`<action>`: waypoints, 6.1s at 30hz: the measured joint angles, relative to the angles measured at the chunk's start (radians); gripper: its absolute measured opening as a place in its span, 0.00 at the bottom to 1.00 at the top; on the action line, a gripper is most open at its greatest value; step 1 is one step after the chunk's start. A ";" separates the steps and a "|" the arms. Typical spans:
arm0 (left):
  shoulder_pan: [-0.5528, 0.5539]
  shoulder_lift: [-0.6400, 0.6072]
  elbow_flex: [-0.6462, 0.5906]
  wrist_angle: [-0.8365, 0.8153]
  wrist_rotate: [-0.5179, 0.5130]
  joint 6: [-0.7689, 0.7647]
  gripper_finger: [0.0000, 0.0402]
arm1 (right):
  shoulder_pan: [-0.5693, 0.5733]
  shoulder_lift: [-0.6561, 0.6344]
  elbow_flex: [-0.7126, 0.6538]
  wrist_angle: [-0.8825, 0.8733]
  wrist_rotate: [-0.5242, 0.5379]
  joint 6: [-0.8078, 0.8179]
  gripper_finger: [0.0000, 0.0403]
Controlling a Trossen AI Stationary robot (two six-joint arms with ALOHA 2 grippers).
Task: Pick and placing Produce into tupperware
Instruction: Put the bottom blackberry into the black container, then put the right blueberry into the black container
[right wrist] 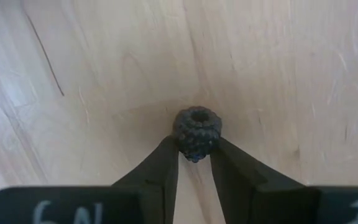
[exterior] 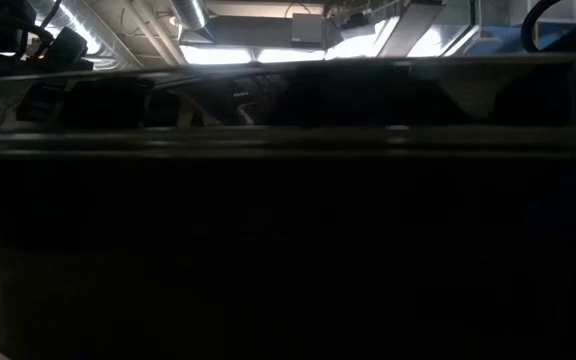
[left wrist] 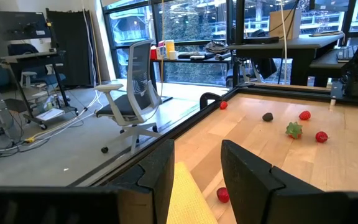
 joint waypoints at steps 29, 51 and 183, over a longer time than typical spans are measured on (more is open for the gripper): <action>0.000 0.000 0.000 0.000 0.000 -0.002 0.31 | -0.002 0.000 0.000 0.015 0.012 -0.006 0.49; 0.000 0.000 0.000 0.000 0.000 -0.003 0.31 | -0.001 0.000 0.002 0.022 0.000 0.029 0.25; 0.000 0.000 0.000 0.001 0.000 -0.061 0.31 | 0.248 -0.077 0.001 -0.105 -0.028 1.256 0.35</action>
